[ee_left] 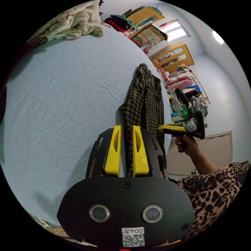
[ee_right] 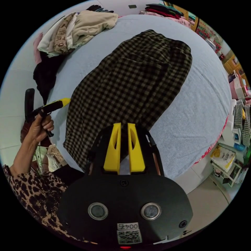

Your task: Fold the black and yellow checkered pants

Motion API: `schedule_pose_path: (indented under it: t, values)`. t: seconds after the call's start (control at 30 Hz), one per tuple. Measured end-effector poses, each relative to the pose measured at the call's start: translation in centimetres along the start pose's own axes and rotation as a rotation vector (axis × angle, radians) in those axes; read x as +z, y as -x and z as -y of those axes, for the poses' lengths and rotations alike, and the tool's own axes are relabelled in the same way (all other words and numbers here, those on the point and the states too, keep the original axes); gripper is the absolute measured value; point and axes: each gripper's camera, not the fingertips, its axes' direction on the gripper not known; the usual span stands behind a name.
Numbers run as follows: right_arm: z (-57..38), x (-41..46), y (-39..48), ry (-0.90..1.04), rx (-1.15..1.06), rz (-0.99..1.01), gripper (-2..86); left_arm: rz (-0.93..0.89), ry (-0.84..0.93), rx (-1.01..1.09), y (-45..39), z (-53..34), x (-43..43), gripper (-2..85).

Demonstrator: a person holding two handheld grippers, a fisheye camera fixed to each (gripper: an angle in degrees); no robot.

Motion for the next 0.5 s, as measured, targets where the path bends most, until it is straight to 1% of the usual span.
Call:
schedule_pose_path:
  t: [0.1,0.13,0.2,0.23,0.33,0.4,0.5]
  values:
    - [0.2,0.1,0.2,0.023,0.031,0.071,4.9,-0.073,0.004,0.034,-0.4,-1.0,0.0,7.4]
    - [0.0,-0.3,0.4,0.009,0.041,0.138,4.7,-0.078,0.0,0.05,-0.8,-1.5,-0.1,7.4]
    - [-0.7,-1.9,1.9,-0.101,0.045,0.206,4.9,-0.099,-0.03,0.077,-1.5,-2.4,-0.6,7.5]
    - [-0.8,-2.7,3.4,-0.143,0.025,0.221,6.7,-0.117,-0.048,0.096,-2.0,-3.0,-0.9,7.6]
    - [0.3,-3.2,7.4,-0.164,-0.032,0.237,13.2,-0.118,-0.053,0.155,-3.4,-4.5,-0.9,7.7]
    - [1.4,-3.1,9.8,-0.164,-0.076,0.222,13.6,-0.096,-0.048,0.181,-3.9,-5.2,-0.9,7.8]
    - [3.3,-1.7,13.7,-0.125,-0.138,0.107,13.6,-0.07,-0.059,0.21,-4.6,-6.2,-1.3,7.9]
